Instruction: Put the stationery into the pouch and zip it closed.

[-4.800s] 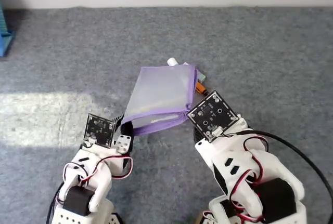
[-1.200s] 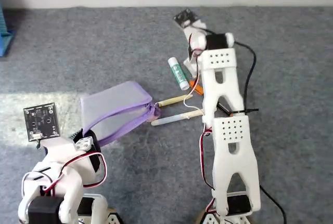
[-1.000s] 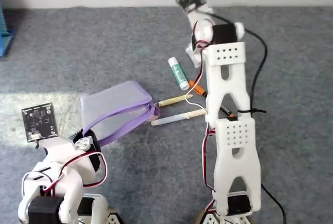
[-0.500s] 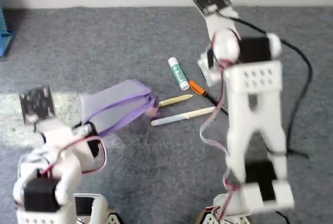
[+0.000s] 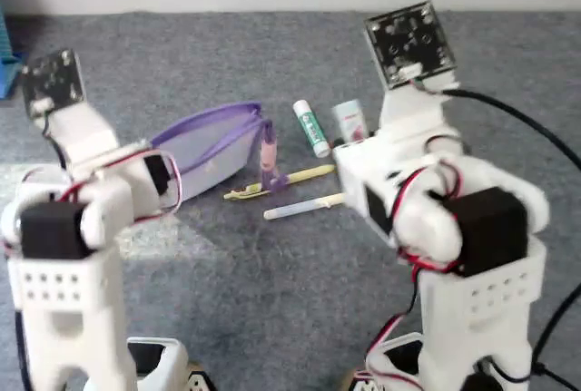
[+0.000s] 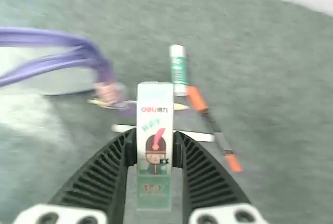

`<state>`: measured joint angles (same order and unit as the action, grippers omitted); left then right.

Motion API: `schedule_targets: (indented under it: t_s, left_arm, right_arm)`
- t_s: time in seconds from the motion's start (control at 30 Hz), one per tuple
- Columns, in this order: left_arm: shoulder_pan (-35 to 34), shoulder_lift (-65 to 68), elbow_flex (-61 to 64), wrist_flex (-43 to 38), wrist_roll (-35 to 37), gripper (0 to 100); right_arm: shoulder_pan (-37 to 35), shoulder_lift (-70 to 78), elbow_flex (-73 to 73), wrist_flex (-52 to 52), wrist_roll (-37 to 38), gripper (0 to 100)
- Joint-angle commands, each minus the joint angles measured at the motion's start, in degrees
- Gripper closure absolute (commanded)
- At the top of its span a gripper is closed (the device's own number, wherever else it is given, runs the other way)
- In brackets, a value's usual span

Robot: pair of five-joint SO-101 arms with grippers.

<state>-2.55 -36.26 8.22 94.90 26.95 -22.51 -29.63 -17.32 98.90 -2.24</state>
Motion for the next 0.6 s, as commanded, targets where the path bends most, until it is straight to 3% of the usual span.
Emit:
schedule_targets:
  t_s: [0.0, 0.37, 0.57]
  left_arm:
    - [0.2, 3.7, -4.5, 0.3, 1.1, 99]
    - [-0.1, 7.3, -4.5, 0.3, 1.1, 99]
    - [-0.1, 7.6, -4.4, 0.7, 1.1, 99]
  right_arm:
    - [-6.1, -2.2, 3.9, -8.0, -5.6, 99.1]
    - [-13.4, -13.0, 40.2, -59.1, -6.2, 99.1]
    - [-16.7, -11.1, 45.7, -81.2, -6.1, 99.1]
